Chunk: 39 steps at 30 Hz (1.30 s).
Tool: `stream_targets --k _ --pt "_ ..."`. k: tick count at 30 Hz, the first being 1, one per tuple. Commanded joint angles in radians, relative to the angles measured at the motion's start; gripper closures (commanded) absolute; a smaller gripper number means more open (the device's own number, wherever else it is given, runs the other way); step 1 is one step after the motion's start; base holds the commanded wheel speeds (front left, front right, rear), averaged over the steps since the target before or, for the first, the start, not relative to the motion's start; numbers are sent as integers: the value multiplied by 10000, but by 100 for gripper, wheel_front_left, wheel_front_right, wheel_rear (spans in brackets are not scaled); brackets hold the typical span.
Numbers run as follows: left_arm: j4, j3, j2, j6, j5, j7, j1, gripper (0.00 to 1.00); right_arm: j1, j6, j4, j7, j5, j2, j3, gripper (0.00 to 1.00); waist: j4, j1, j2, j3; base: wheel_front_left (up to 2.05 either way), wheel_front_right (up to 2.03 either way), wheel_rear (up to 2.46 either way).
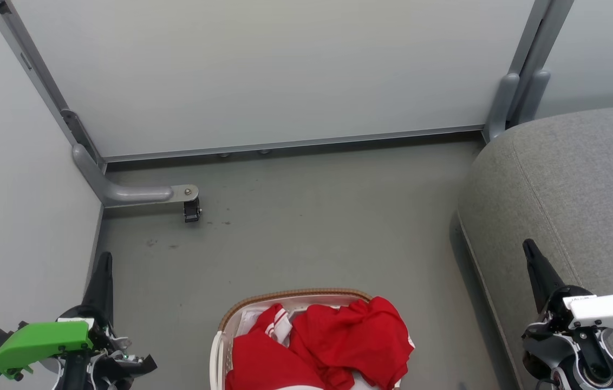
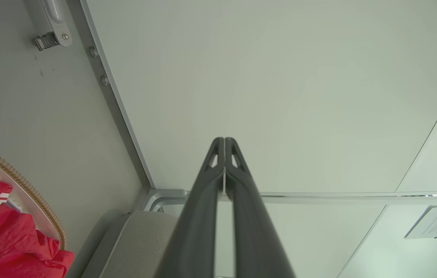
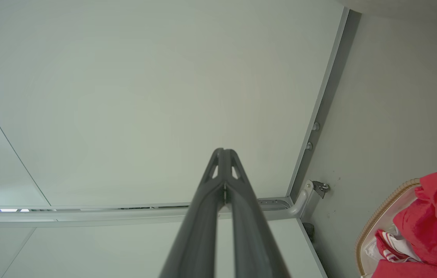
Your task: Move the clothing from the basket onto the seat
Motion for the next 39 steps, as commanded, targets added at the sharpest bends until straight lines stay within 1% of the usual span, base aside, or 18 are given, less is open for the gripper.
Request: stream_targets --k 1,2,6,14,22,29,34,39 --pt "-13 19 24 -47 -29 29 -109 100 110 0 -29 25 33 -60 -16 100 0 0 0 0 0 0 0" --pt "23 -7 -4 2 1 -8 12 0 6 0 33 -10 -5 8 8 0 0 0 0 0 0 0 0" --pt "363 -61 -52 17 3 -21 267 0 174 -2 370 -15 -8 120 47 0 -1 0 0 0 0 0 0" --pt "184 -457 -43 13 117 -428 372 0 227 -2 378 -425 -277 100 306 0 1 0 0 4 0 0 0" --pt "23 -722 -35 8 393 -801 486 0 249 -1 418 -798 -1026 81 266 0 1 0 0 0 0 0 0" --pt "-196 -730 -27 4 1194 -1102 539 0 292 -1 110 -1103 -2359 65 285 0 -3 0 0 -5 0 0 0" --pt "-406 -814 -22 9 2180 -1304 563 0 360 -1 -229 -1304 -3572 55 299 0 -4 0 0 -9 0 0 0" --pt "-658 -951 -18 173 3219 -1489 576 0 417 0 -476 -1490 -4675 45 302 0 5 0 0 -9 0 0 0"
